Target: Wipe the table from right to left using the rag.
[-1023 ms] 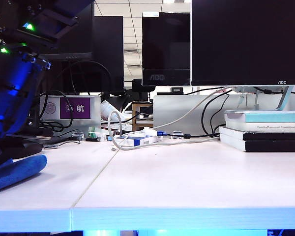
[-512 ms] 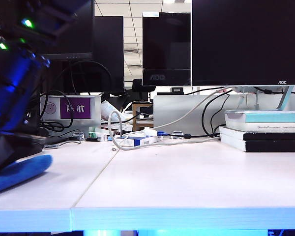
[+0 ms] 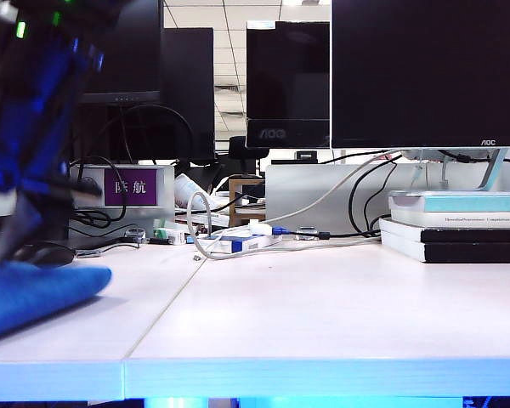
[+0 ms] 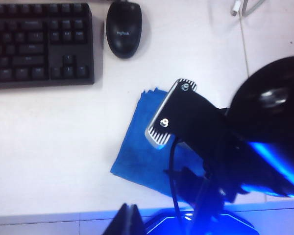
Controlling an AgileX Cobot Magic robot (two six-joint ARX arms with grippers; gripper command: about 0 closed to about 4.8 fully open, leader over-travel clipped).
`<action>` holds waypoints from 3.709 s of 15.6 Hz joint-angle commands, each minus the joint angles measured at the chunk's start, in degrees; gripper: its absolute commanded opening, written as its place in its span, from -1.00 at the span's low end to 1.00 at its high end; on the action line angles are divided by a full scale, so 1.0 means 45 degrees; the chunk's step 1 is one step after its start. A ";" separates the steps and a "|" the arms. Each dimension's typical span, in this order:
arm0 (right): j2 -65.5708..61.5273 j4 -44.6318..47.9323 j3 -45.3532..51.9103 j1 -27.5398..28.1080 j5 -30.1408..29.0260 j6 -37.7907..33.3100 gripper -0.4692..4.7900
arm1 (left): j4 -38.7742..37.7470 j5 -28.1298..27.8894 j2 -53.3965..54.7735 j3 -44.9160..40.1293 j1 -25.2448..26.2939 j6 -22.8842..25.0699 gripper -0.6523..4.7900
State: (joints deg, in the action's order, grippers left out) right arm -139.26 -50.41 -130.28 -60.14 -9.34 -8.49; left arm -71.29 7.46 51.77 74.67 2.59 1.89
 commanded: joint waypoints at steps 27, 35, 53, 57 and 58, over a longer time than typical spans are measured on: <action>0.0695 -0.0933 -0.0024 0.0680 -0.1676 0.0287 -0.01 | 0.6295 0.5814 0.0544 -0.7616 0.2788 0.1161 -0.78; 0.0704 -0.1200 -0.0029 0.0690 -0.1676 0.0335 -0.10 | 0.7164 0.5853 0.1622 -0.7737 0.2788 0.1491 -0.78; 0.0967 -0.1506 -0.0204 0.0845 -0.1957 0.0340 0.75 | 0.9185 0.7490 0.5586 -0.7771 0.2773 0.2584 -0.78; 0.0967 -0.1525 -0.1020 0.0860 -0.1957 0.0374 0.75 | 0.9408 0.7441 0.6212 -0.7771 0.2769 0.2856 -0.78; 0.0967 -0.1574 -0.1297 0.0879 -0.1957 0.0374 0.75 | 0.9471 0.7145 0.6227 -0.7771 0.2769 0.2924 -0.78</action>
State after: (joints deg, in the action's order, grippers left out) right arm -135.50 -57.82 -134.82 -56.23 -17.82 -7.01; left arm -29.34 40.66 79.88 39.77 15.07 14.17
